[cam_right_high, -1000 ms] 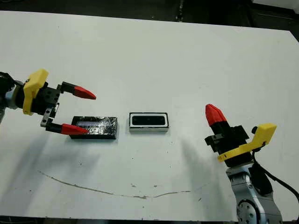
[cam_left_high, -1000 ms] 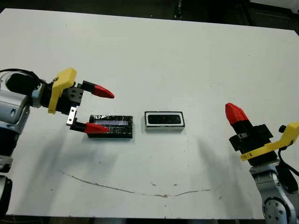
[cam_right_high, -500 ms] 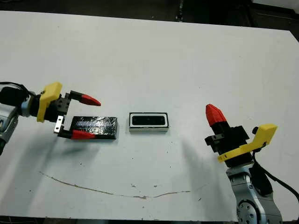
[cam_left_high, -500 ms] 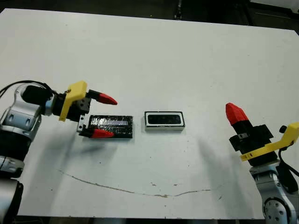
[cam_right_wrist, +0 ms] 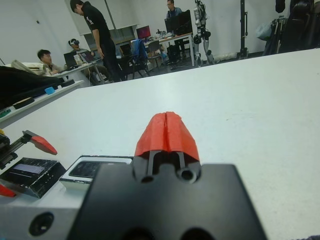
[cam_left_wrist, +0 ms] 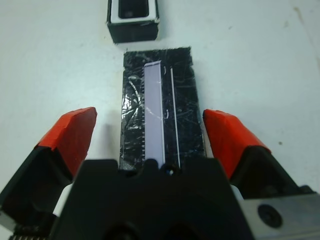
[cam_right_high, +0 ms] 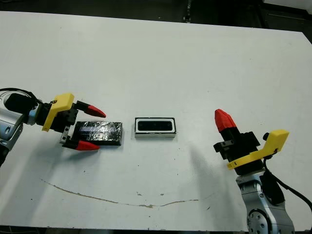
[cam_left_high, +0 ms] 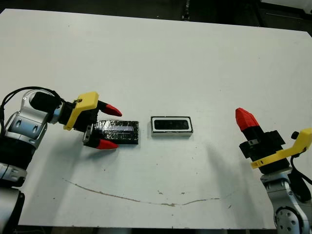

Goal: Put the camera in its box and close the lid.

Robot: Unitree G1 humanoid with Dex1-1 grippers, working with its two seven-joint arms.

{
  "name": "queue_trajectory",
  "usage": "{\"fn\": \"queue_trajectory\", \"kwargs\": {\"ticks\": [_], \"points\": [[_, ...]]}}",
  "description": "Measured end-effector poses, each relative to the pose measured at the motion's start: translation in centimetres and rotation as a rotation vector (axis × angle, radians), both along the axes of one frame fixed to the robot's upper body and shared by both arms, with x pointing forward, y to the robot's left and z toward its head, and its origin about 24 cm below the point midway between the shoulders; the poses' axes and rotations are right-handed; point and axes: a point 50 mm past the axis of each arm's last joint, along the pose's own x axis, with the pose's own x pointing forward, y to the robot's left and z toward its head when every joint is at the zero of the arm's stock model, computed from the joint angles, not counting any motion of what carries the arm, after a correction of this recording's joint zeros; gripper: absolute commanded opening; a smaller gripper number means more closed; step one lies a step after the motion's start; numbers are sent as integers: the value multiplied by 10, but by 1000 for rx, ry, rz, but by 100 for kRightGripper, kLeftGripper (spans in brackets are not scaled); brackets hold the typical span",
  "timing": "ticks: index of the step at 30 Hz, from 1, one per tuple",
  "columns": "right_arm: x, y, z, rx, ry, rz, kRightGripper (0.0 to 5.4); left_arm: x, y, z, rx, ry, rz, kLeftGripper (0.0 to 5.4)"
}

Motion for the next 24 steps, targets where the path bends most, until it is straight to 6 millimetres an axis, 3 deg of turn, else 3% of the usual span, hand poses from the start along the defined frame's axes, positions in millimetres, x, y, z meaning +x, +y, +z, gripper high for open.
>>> {"fn": "queue_trajectory", "kwargs": {"ticks": [5,19,24], "points": [[0,0,0,4,0,2,0,-4,-1,-2,30,-34,43,519],[0,1,2,-13,-19,31,0,-8,-1,-7,-45,-74,170,322],[0,0,3,-13,-28,34,0,-8,-5,-3,-164,-148,190,316]]}}
